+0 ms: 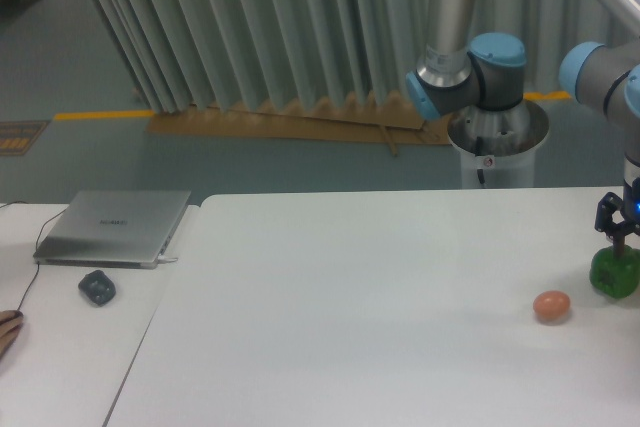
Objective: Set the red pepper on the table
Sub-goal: 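Open the gripper and release the green bell pepper onto the table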
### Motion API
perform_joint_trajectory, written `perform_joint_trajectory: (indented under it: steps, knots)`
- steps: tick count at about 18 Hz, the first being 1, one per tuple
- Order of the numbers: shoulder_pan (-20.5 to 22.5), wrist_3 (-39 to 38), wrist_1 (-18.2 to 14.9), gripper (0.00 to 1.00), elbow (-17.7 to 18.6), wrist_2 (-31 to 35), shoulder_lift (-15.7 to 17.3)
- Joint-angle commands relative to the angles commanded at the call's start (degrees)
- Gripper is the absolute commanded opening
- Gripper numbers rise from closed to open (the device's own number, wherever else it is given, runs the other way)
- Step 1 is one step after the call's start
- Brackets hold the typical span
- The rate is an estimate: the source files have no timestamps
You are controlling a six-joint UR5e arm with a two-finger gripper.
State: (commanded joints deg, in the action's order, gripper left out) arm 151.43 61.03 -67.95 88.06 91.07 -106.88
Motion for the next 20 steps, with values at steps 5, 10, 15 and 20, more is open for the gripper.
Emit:
perform_joint_trajectory:
  steps: [5,10,15,20]
  knots:
    - [0.2,0.1,0.0,1.0,0.0,0.3,0.0]
    - [0.3,0.0,0.0,1.0,0.0,0.4,0.0]
    - [0.4,-0.1,0.1,1.0,0.1,0.2,-0.1]
    - [0.3,-4.1,0.4,1.0,0.0,0.0,-0.1]
